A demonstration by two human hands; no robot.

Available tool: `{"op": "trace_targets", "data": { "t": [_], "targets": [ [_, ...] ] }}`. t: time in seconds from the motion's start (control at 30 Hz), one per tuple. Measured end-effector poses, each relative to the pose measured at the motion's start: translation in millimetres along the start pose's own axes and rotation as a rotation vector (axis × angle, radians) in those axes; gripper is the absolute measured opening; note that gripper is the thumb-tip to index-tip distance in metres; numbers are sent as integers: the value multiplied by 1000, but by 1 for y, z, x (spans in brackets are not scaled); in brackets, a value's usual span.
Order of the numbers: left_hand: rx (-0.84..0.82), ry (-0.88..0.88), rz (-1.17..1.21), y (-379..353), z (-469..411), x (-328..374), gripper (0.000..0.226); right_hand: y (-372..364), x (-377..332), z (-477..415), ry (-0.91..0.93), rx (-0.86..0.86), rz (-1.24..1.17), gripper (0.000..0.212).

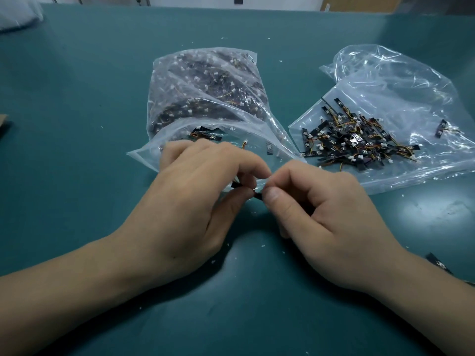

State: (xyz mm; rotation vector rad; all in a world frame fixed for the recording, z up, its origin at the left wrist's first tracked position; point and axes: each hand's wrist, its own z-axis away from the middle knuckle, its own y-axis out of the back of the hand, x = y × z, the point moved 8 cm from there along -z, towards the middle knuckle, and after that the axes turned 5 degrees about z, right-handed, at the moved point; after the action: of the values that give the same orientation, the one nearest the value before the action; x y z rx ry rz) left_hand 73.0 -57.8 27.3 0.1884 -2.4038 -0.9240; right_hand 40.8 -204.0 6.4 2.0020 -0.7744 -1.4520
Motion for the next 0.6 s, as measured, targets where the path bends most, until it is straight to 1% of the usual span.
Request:
{"op": "trace_targets", "data": {
  "t": [0.1,0.23,0.33,0.43,0.5,0.6],
  "targets": [
    [-19,58,109,-2,-1,-6,19,-3,0,0,-6,-38,1,13],
    [32,204,308,-4,0,-18,20,-5,-2,0,9,-60,60,10],
    [4,188,249,-1,-2,-16,15,-2,-1,0,4,-39,3,10],
    [6,227,328,2,-4,-18,16,0,1,0,-5,-31,-37,12],
    [10,262,425,1,-4,-23,16,-3,0,0,6,-72,20,12],
    [-12,261,451,-3,-5,-26,14,-12,-7,0,79,-167,253,10]
  ]
}}
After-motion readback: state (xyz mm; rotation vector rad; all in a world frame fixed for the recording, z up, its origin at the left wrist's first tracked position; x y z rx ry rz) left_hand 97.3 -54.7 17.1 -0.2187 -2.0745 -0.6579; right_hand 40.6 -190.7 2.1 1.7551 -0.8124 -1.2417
